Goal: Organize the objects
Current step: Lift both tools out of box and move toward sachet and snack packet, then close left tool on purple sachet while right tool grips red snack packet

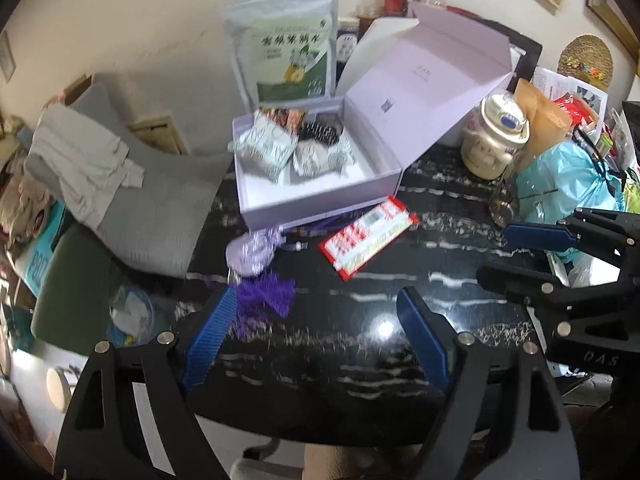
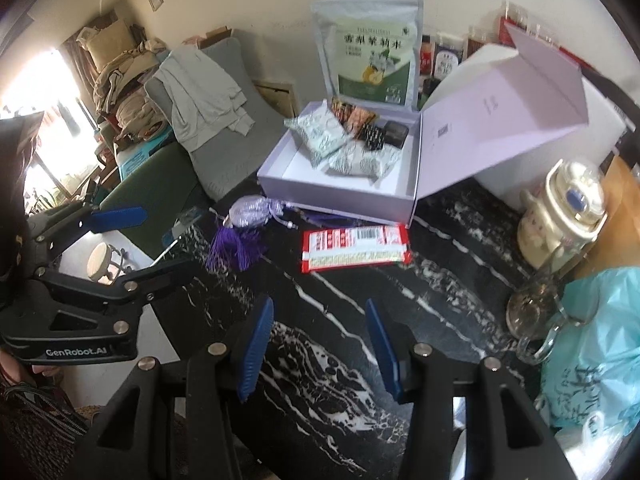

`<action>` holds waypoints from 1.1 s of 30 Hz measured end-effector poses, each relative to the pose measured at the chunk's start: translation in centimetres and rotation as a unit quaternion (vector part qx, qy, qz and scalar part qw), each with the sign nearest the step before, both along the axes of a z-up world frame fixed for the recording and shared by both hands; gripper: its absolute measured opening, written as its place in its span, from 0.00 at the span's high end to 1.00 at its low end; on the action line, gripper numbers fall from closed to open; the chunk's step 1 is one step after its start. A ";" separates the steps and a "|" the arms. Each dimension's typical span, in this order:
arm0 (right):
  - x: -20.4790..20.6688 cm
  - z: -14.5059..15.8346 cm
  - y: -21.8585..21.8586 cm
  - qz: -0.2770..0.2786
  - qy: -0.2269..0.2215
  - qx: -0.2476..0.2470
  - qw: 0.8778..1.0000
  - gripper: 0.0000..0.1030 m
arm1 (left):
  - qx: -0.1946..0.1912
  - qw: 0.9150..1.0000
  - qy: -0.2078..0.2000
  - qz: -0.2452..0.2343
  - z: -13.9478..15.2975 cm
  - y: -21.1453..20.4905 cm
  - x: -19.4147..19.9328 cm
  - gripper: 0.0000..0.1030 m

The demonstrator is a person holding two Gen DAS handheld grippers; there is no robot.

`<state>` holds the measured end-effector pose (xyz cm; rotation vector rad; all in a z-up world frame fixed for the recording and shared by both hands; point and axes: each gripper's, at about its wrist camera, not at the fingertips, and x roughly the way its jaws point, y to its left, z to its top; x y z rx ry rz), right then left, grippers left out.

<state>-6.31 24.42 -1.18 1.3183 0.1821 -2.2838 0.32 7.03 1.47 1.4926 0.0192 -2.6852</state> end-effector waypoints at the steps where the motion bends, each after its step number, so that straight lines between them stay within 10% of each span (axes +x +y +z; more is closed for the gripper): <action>1: 0.0 -0.3 0.0 -0.001 -0.004 0.000 1.000 0.53 | 0.004 1.000 -0.006 0.004 -0.5 -0.2 0.4 0.21; 33: -8.7 -9.9 -3.6 -0.080 -0.048 0.022 0.995 0.14 | 0.072 0.994 -0.072 0.044 -11.7 -10.3 -6.9 0.21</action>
